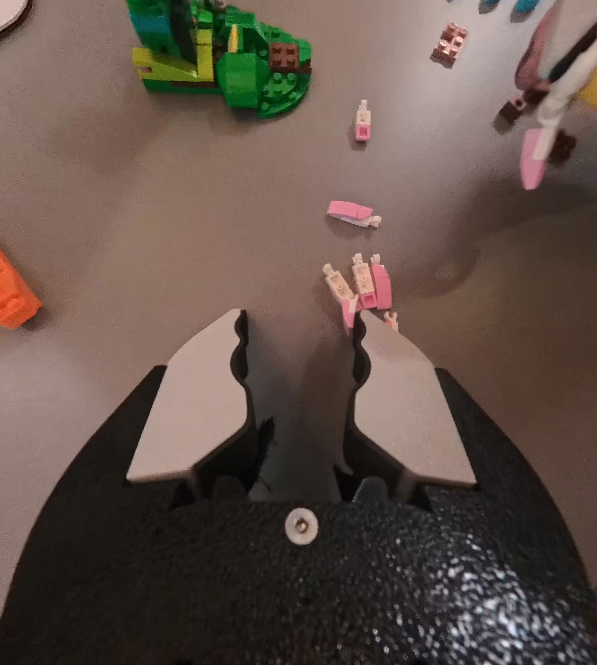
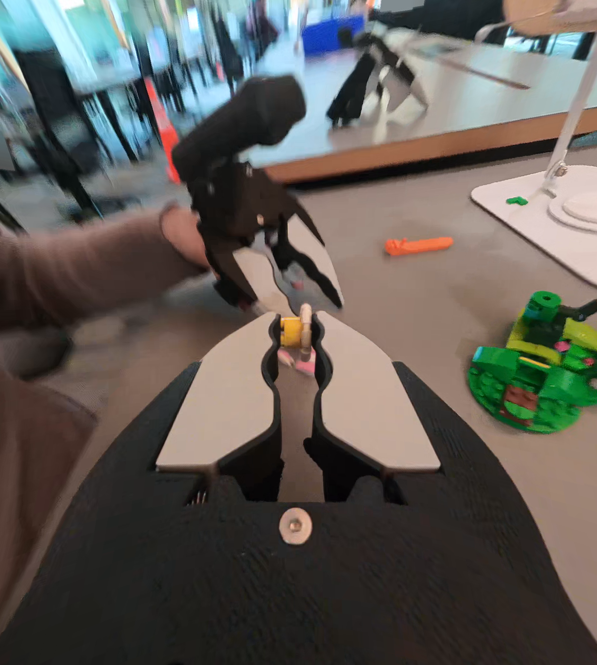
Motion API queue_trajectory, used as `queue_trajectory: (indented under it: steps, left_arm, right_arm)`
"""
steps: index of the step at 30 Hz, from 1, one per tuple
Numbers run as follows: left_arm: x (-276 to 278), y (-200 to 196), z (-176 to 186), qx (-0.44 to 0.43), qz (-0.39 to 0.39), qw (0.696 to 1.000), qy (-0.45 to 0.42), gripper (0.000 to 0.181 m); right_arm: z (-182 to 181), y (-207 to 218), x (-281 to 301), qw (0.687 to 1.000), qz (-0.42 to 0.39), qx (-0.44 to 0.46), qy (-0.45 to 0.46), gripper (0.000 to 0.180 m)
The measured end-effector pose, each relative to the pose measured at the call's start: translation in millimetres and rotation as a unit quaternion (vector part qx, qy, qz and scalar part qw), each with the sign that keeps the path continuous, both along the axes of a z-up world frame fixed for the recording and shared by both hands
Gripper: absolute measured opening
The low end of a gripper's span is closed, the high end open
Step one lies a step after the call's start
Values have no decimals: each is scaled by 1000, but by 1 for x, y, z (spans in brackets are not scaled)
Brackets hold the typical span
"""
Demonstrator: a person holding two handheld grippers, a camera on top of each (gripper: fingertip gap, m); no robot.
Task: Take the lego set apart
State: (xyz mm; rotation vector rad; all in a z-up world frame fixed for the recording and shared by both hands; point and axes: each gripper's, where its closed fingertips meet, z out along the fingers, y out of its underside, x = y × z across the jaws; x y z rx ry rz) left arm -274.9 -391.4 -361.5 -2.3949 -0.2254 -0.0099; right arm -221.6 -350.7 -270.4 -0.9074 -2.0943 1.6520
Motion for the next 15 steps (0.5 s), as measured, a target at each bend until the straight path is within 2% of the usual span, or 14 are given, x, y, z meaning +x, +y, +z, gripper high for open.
queue_trajectory:
  steps: [1,4,7,9,11,13,15]
  left_arm:
    - [-4,0,1,-1,29,1000,-13,55]
    - [-11,-3,1,-19,64,997,-34,57]
    - [-12,-5,1,-40,62,997,-20,75]
    - [-4,6,14,1,47,999,-28,79]
    - [17,23,40,74,3,996,-57,75]
    - [40,37,72,158,-53,983,-83,60]
    - [54,42,92,196,-88,974,-76,43]
  right_arm:
    - [8,1,-3,998,-7,-59,-14,14]
    - [28,9,-10,978,-19,-200,-47,14]
    - [30,17,-16,974,-41,-219,-46,14]
    - [34,15,-13,973,-31,-226,-44,14]
    - [33,11,-11,979,-20,-201,-30,14]
    - [30,4,-7,987,-5,-161,-13,14]
    - [31,-4,-1,989,16,-146,-2,14]
